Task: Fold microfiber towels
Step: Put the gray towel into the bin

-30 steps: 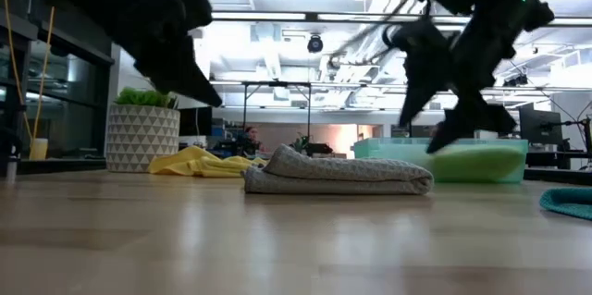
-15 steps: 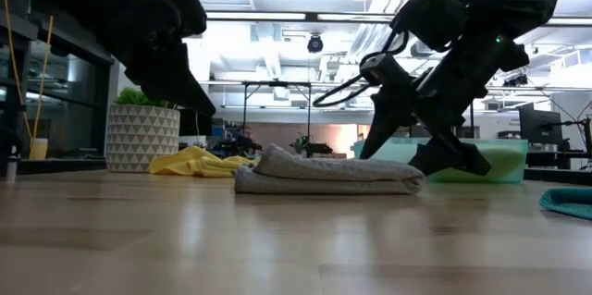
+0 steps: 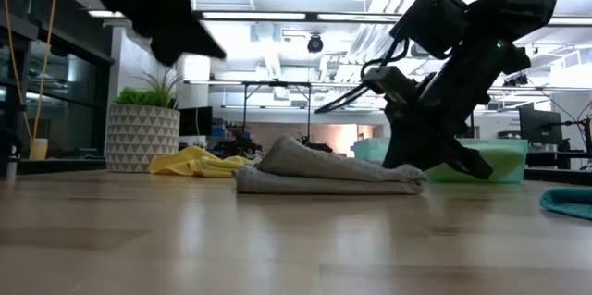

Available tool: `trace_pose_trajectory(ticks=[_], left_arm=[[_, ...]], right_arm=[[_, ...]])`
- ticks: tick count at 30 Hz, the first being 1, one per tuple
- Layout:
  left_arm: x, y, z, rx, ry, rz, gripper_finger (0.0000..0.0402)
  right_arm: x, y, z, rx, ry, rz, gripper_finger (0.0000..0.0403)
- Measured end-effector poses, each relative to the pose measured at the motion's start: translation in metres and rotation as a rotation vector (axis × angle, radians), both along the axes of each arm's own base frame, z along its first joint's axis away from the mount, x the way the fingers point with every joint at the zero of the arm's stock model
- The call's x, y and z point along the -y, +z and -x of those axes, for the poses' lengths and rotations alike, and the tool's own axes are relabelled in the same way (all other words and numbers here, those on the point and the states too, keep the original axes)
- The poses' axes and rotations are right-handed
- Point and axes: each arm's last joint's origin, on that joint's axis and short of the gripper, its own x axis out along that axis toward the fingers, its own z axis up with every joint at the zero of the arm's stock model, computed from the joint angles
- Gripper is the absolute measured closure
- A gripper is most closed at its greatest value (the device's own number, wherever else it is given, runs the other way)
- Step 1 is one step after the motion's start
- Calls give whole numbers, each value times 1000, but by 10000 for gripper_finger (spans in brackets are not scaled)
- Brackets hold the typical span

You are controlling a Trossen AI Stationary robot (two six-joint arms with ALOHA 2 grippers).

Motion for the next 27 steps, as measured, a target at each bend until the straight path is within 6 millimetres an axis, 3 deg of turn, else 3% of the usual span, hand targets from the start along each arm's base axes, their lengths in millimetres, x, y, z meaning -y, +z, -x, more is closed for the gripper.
trace_pose_trajectory(ticks=[10, 16, 21, 24, 27], left_arm=[[-9, 54, 24, 74, 160, -168, 401], [-11, 66, 33, 145, 216, -162, 401], [-11, 66, 33, 151, 227, -150, 401], [-11, 66, 33, 159, 236, -129, 401], [-11, 66, 33, 163, 240, -119, 401]], right_arm=[[21, 69, 35, 69, 187, 63, 399], [34, 129, 53, -43, 541, 227, 401], [46, 176, 49, -131, 862, 434, 402], [56, 191, 39, -177, 1002, 532, 402], [66, 193, 26, -233, 1149, 586, 402]])
